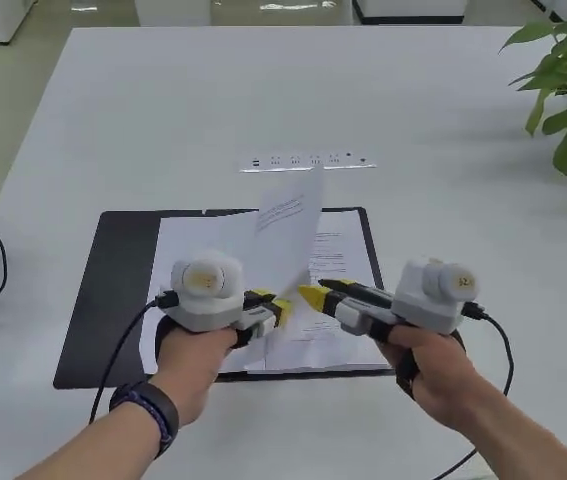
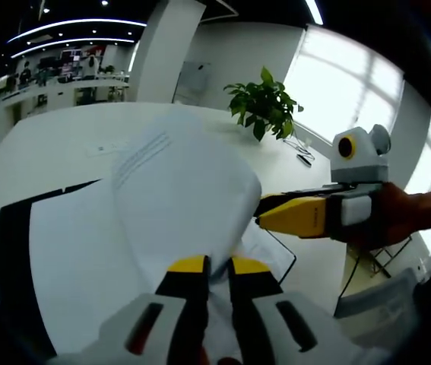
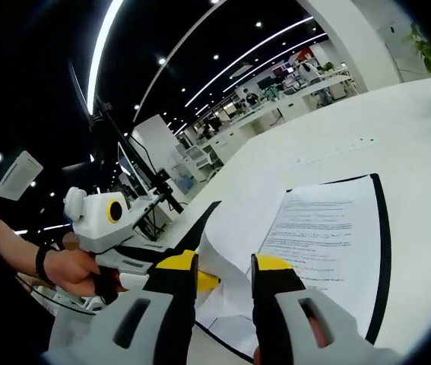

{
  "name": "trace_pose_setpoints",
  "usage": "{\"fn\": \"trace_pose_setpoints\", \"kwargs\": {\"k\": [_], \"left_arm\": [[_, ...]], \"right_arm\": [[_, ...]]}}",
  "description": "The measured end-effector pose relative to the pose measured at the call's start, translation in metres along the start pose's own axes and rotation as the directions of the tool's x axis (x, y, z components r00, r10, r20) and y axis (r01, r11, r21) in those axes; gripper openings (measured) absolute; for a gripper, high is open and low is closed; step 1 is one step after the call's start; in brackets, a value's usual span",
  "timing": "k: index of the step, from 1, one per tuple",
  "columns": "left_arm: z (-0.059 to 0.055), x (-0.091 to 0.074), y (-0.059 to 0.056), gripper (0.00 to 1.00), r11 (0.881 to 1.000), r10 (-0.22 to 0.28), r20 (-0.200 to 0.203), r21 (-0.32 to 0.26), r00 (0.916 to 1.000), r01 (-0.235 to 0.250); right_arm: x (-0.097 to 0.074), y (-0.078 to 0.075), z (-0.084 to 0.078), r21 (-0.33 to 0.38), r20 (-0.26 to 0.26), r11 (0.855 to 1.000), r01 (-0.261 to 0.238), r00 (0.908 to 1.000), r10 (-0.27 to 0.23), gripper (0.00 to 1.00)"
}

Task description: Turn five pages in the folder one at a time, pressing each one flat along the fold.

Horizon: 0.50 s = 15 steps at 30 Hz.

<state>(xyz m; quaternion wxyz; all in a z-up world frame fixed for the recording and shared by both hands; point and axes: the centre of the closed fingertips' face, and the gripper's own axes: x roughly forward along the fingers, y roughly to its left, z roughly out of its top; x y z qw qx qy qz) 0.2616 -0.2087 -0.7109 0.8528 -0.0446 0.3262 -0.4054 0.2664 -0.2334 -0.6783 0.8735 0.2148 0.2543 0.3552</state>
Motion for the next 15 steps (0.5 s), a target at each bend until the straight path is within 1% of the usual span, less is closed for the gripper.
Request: {"fn": "trace_pose_setpoints", "kwargs": {"k": [5,7,8,10,15], "left_arm": [[0.002,0.001,-0.005,0.09,1.0,-0.012,0.001,0.01,0.9999,0.012],[0.002,0.002,-0.006,0.1,1.0,-0.016,0.001,0.012,0.9999,0.016],[0.002,0.003,-0.007,0.11,1.0,-0.02,0.002,0.012,0.9998,0.02],[0.002,0.003,-0.008,0.11,1.0,-0.024,0.0,0.016,0.9997,0.024],[0.0,0.002,-0.013,0.14,0.999,-0.041,-0.008,0.019,0.9991,0.041]], "right_arm": [[0.001,0.003,0.005,-0.023,0.016,1.0,-0.016,0.9997,0.016,0.16],[0.001,0.005,0.006,-0.022,0.018,0.999,-0.024,0.9995,0.025,0.12],[0.0,0.006,0.006,-0.02,0.02,0.999,-0.03,0.9993,0.03,0.11],[-0.002,0.005,0.007,-0.018,0.019,0.999,-0.032,0.9993,0.032,0.1],[-0.008,0.006,0.008,-0.011,0.028,0.999,-0.033,0.999,0.034,0.02]]}}
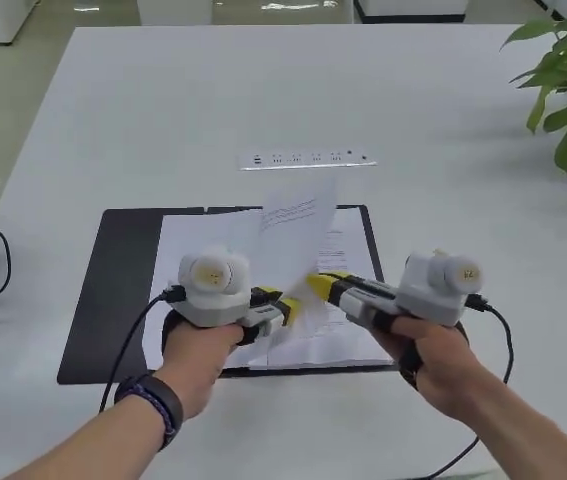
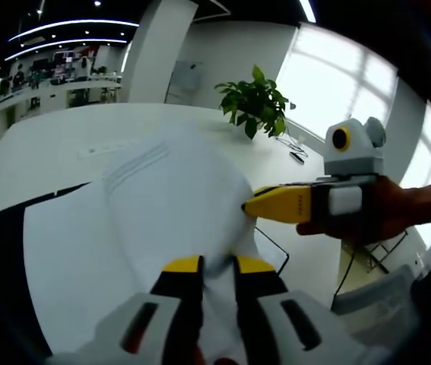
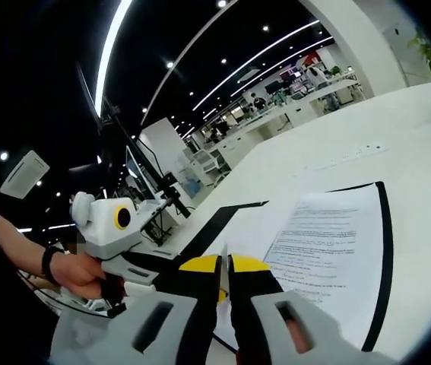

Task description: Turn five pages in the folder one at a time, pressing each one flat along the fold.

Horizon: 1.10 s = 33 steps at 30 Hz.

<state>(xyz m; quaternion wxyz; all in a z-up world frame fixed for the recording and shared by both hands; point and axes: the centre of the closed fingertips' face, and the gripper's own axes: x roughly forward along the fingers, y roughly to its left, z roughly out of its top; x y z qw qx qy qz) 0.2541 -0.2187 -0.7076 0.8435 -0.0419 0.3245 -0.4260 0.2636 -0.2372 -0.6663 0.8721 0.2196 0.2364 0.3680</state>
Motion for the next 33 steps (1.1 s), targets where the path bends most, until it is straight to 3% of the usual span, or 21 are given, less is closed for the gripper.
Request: {"fn": "trace_pose_setpoints", "kwargs": {"k": [7,12,20,30,33], "left_arm": [[-0.001,0.001,-0.005,0.17,1.0,-0.014,-0.005,0.006,0.9999,0.014],[-0.004,-0.002,-0.008,0.31,1.0,-0.021,-0.021,0.017,0.9996,0.021],[-0.007,-0.016,-0.006,0.44,0.999,-0.002,-0.028,0.039,0.9996,0.003],[-0.01,-0.044,0.012,0.51,0.997,0.057,-0.014,0.045,0.9983,-0.056],[-0.012,-0.061,0.021,0.53,0.995,0.085,-0.001,0.053,0.9964,-0.084]], "right_arm": [[-0.005,0.001,0.001,0.015,0.007,1.0,-0.001,1.0,0.0,0.0],[-0.007,0.0,0.004,0.024,0.024,1.0,0.0,0.9997,0.0,0.0],[-0.005,0.003,0.008,0.029,0.036,1.0,-0.007,0.9993,0.006,0.0],[0.003,0.009,0.009,0.045,0.039,0.999,-0.013,0.9992,0.011,0.0],[0.006,0.013,0.011,0.043,0.042,0.999,-0.019,0.999,0.017,0.0]]}}
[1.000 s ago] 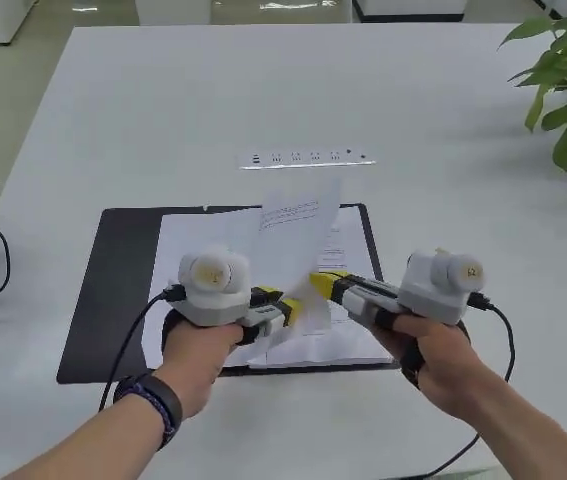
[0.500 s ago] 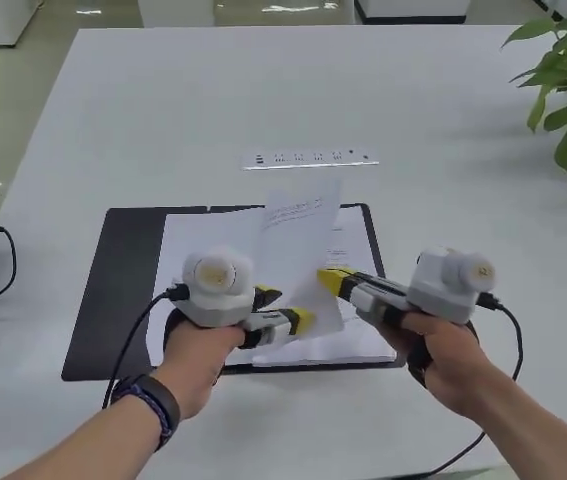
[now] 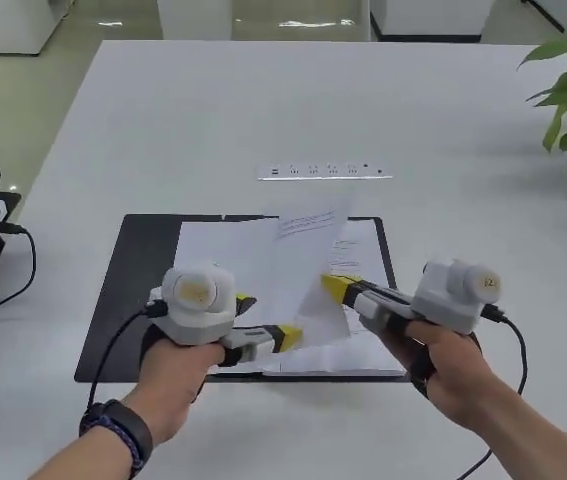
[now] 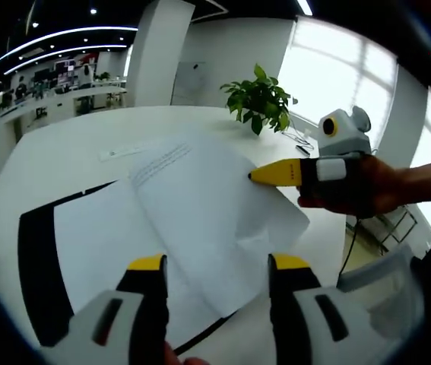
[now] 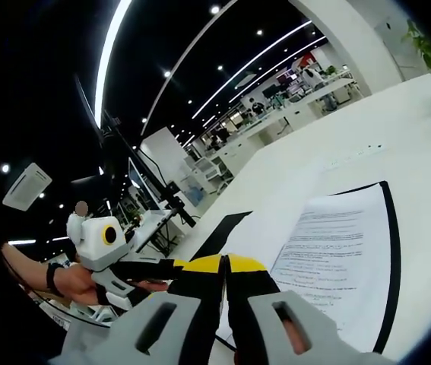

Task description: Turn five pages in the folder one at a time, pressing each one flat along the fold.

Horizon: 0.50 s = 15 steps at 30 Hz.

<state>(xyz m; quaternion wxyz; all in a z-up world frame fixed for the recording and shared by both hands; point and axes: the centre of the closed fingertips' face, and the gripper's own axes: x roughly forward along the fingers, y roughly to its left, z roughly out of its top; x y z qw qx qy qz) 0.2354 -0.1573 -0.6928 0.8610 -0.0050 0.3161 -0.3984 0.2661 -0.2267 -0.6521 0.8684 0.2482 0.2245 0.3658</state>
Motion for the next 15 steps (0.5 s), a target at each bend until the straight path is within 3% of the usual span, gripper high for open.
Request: {"fn": "trace_pose_setpoints", "kwargs": {"k": [7,15], "left_arm": [[-0.012,-0.036,0.028,0.55,0.998,0.064,-0.002,-0.01,0.9979,-0.064],[-0.011,-0.071,0.054,0.56,0.991,0.133,0.026,-0.028,0.9907,-0.133]], "right_arm": [[0.006,0.007,0.002,0.007,0.006,1.0,-0.006,1.0,0.006,0.0],[0.02,0.018,0.004,0.023,0.016,1.0,-0.019,0.9997,0.019,0.0]]}}
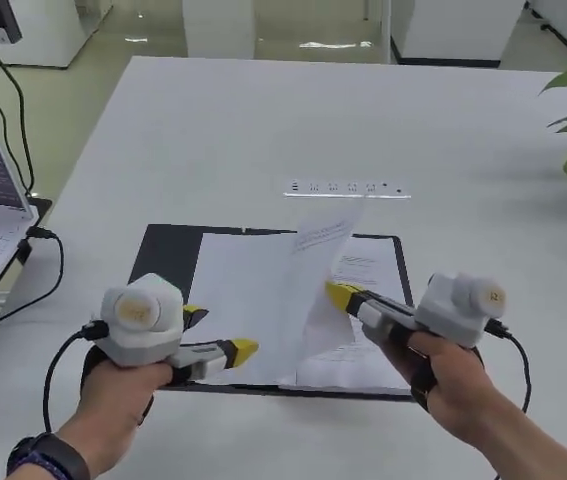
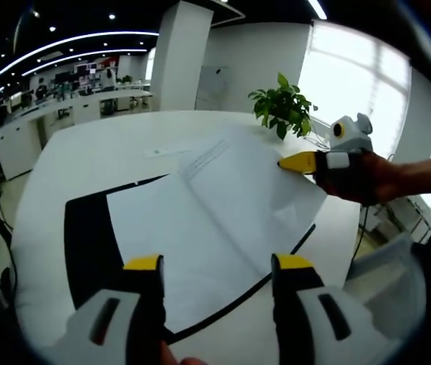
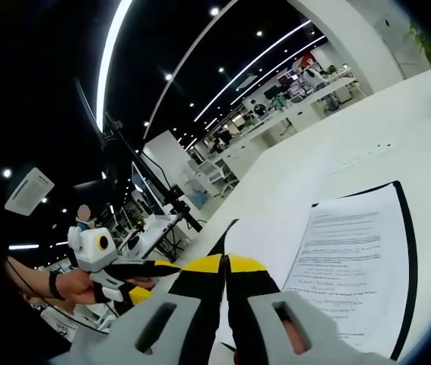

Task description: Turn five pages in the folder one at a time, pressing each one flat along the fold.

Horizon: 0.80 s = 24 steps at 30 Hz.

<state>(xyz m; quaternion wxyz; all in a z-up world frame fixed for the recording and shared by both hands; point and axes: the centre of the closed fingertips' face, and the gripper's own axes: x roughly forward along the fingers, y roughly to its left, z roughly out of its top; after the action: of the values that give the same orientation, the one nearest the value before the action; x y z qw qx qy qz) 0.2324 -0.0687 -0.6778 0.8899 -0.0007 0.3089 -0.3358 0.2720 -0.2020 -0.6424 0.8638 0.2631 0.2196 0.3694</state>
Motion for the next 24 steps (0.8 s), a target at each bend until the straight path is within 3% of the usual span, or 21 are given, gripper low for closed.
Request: {"fn": "trace_pose_setpoints", "kwargs": {"k": [4,15,24], "left_arm": [[0.0,-0.012,0.012,0.57,1.0,0.024,0.013,-0.01,0.9996,-0.024],[-0.013,-0.043,0.024,0.6,0.997,0.061,0.009,-0.051,0.9981,-0.06],[-0.009,-0.059,0.034,0.61,0.994,0.091,0.033,-0.071,0.9953,-0.089]], "right_arm": [[0.007,0.006,0.0,0.009,-0.002,1.0,-0.005,1.0,0.005,0.0],[0.02,0.024,-0.012,0.015,-0.034,1.0,-0.018,0.9992,0.018,0.0],[0.032,0.033,-0.019,0.014,-0.061,1.0,-0.028,0.9977,0.029,0.0]]}}
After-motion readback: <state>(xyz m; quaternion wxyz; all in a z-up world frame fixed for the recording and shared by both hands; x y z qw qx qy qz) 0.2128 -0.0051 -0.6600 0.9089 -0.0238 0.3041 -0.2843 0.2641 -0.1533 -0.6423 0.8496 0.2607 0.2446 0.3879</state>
